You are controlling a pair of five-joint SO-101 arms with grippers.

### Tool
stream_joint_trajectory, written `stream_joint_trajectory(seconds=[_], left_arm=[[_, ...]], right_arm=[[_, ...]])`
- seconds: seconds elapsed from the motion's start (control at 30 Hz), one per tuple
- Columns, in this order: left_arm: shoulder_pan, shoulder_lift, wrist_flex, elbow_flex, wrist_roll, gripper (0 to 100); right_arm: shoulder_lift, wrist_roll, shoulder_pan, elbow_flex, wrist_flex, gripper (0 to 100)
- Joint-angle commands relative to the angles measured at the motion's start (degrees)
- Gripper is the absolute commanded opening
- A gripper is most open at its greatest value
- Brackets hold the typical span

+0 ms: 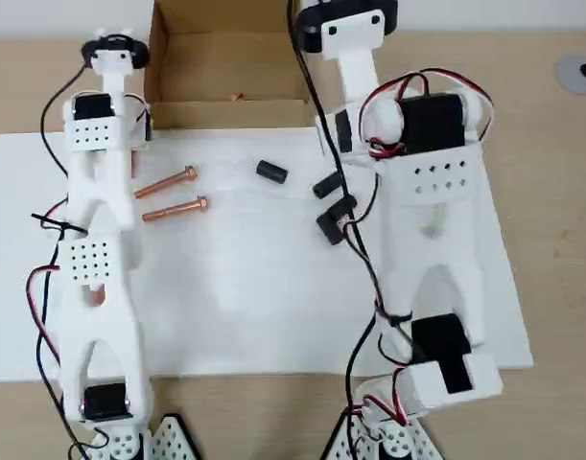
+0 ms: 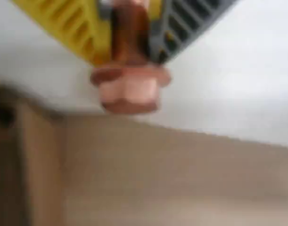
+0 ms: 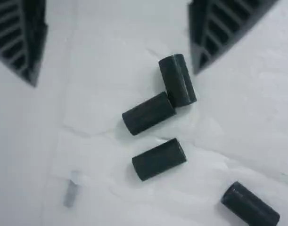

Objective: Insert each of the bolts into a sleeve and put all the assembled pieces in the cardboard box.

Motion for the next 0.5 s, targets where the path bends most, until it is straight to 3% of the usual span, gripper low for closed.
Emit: stream_joint_trajectory(seconds=[0.0,0.47], left_arm=[[-0.7,-0.13,5.63,-2.37,-1.49,4],[-2.37,-1.45,20.31,-21.19,-1.76,1]], right_arm=[[-3.65,0.44,1.1,0.04,0.79,25.0],[-4.09,0.09,0.66,0.04,0.79,25.0]])
